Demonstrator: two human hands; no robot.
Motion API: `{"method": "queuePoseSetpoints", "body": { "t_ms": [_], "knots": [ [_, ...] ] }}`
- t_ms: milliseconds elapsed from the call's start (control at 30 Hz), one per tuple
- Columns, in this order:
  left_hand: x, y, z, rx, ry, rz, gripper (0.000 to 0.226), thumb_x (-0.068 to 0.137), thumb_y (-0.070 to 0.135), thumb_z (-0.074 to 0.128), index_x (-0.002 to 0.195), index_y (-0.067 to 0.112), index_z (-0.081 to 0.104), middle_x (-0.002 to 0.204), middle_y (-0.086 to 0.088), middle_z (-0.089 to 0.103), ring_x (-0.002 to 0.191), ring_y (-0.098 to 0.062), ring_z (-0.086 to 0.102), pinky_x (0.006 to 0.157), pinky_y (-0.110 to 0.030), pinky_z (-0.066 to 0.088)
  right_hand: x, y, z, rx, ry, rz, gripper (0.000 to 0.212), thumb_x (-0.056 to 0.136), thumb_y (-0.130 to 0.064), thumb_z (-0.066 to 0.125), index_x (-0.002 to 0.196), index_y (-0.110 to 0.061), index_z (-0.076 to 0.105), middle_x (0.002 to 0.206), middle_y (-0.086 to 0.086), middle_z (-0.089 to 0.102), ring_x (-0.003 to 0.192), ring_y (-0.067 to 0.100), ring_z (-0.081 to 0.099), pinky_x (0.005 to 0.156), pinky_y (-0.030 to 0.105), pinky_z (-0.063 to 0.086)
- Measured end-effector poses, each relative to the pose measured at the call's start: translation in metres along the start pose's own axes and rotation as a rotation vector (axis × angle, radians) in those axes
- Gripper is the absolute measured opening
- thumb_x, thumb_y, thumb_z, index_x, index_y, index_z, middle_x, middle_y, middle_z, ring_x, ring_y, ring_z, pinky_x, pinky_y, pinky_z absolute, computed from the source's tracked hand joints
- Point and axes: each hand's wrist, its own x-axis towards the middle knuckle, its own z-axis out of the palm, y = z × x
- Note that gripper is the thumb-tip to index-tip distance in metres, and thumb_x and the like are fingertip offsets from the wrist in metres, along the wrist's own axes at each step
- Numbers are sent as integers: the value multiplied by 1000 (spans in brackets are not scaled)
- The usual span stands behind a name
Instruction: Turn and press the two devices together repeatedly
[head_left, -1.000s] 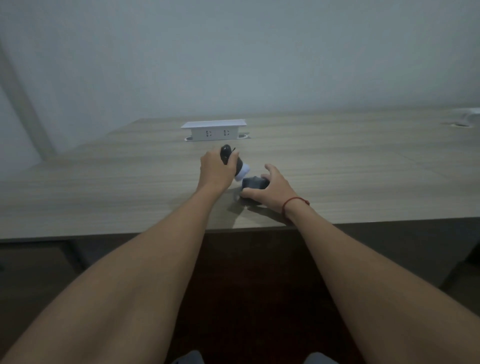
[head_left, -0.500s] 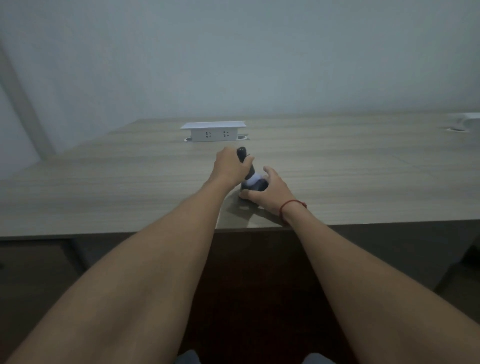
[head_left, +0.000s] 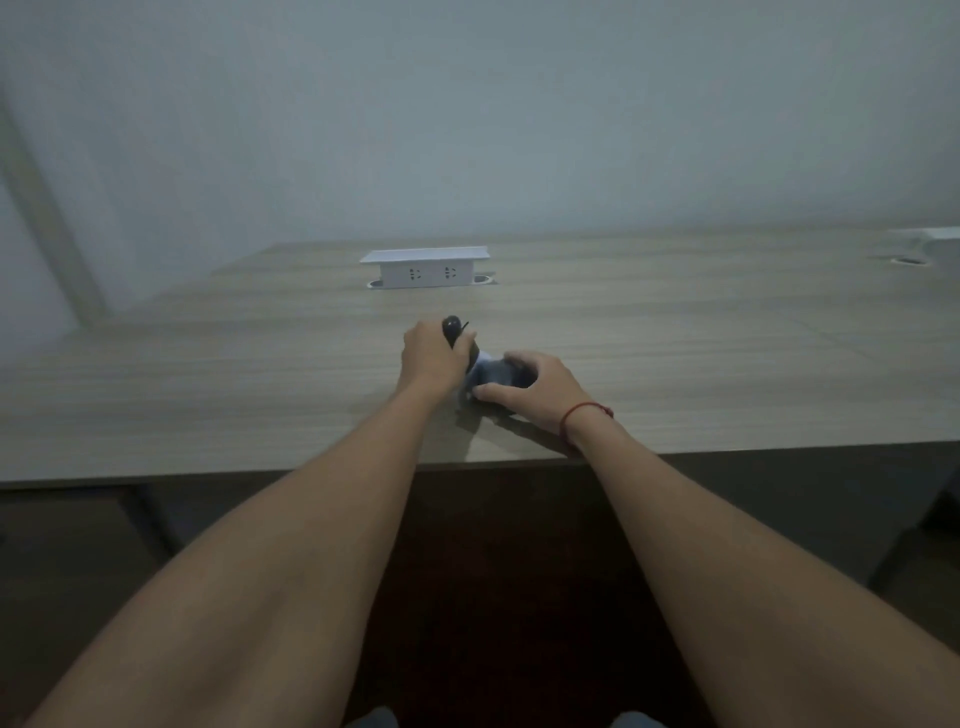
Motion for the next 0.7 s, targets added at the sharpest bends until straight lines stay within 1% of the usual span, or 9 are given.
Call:
{"method": "queuePoseSetpoints", "body": {
  "t_ms": [100, 200, 300, 333, 400, 467, 533, 600, 700],
  "knots": [
    [-2, -6, -2, -67, -49, -55, 32, 93, 29, 62, 94, -2, 67, 97, -19, 67, 79, -26, 61, 67, -31, 46, 2, 0, -2, -25, -10, -6, 86, 70, -52, 75, 140, -15, 42, 139, 4, 50, 123, 19, 48, 98, 31, 41],
    [0, -11, -20, -170, -224, -103, 28, 92, 29, 64, 94, 1, 65, 91, -16, 69, 80, -27, 71, 76, -39, 61, 3, 0, -3, -58, -12, 4, 84, 73, -53, 71, 141, -15, 40, 140, 4, 49, 124, 20, 47, 98, 32, 41],
    [-1, -12, -38, -213, -331, -171, 26, 91, 26, 66, 100, 2, 61, 85, -15, 67, 72, -22, 70, 69, -31, 61, 0, -5, -3, -81, -43, -3, 76, 80, -49, 67, 141, -15, 40, 142, 5, 46, 126, 22, 45, 101, 34, 38],
    [0, -13, -37, -214, -308, -170, 27, 91, 26, 66, 103, 2, 61, 87, -14, 67, 76, -24, 70, 71, -31, 61, -1, -7, -3, -89, -50, -16, 67, 84, -46, 63, 139, -13, 43, 139, 6, 48, 125, 23, 46, 99, 33, 37],
    [0, -14, -29, -204, -209, -165, 31, 91, 28, 66, 107, 1, 62, 97, -16, 67, 89, -29, 69, 81, -39, 60, -3, -13, -5, -72, -74, -42, 42, 95, -38, 48, 124, -8, 56, 128, 11, 54, 117, 26, 51, 93, 31, 37],
    [-2, -14, -17, -204, -116, -186, 31, 90, 29, 66, 106, 2, 65, 99, -15, 66, 94, -32, 67, 88, -45, 57, -1, -15, -6, -81, -113, -54, 34, 100, -31, 36, 104, -7, 60, 115, 13, 55, 106, 27, 53, 85, 32, 36],
    [-7, -11, -9, -203, -43, -209, 32, 91, 32, 63, 101, 2, 66, 98, -15, 67, 93, -33, 67, 87, -46, 58, 3, -14, -5, -148, -136, -60, 25, 100, -27, 35, 94, -12, 54, 107, 12, 53, 99, 26, 51, 81, 31, 33],
    [-9, -12, -6, -209, -1, -218, 35, 91, 35, 61, 99, 2, 66, 99, -16, 69, 89, -32, 69, 84, -45, 59, 8, -11, -3, -201, -128, -78, 20, 100, -26, 35, 91, -15, 50, 102, 10, 51, 95, 24, 49, 81, 31, 33],
    [-12, -16, -17, -255, -86, -209, 33, 93, 33, 60, 95, 1, 66, 90, -16, 70, 74, -26, 70, 72, -38, 61, 11, -10, -1, -234, -113, -98, 21, 100, -25, 35, 92, -13, 50, 101, 11, 50, 95, 24, 47, 82, 30, 32]
  ]
}}
